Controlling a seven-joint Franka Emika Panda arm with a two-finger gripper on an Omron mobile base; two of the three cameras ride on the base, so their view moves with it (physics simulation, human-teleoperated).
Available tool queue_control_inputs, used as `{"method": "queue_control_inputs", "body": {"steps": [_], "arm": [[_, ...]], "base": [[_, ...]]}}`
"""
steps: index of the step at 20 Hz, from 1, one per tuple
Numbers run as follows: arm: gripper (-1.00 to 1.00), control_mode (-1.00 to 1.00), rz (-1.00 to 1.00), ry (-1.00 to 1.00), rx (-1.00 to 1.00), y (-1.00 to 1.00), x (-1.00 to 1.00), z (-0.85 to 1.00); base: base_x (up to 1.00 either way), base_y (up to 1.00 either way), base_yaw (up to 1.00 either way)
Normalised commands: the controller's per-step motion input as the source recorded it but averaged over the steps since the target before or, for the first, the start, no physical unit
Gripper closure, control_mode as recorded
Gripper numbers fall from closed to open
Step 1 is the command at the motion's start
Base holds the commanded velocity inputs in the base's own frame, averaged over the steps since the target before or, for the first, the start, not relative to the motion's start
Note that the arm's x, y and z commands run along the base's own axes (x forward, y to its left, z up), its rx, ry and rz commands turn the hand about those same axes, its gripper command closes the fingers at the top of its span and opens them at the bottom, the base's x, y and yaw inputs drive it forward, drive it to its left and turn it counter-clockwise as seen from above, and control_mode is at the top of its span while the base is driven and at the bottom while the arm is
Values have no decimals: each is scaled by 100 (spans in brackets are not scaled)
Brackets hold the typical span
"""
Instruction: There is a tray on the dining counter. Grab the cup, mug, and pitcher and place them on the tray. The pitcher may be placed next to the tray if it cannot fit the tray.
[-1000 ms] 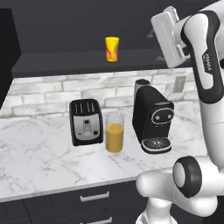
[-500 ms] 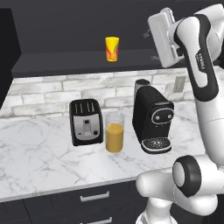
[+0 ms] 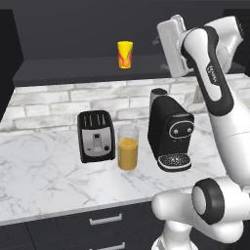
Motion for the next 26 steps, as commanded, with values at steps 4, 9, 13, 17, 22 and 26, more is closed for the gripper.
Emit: {"method": "queue_control_inputs", "body": {"steps": [4,9,13,17,22,26], "arm": [[-100,-100,0,-1,0,19,35,-2],[-100,-100,0,0,0,8,35,0],[-100,-100,-3,-1,0,8,41,0],[-100,-100,-4,-2,0,0,39,0],[-100,-100,-3,0,0,0,32,0],[-100,-100,-2,0,0,0,26,0]], "base": [[0,0,0],[0,0,0],[0,0,0],[0,0,0],[0,0,0],[0,0,0]]}}
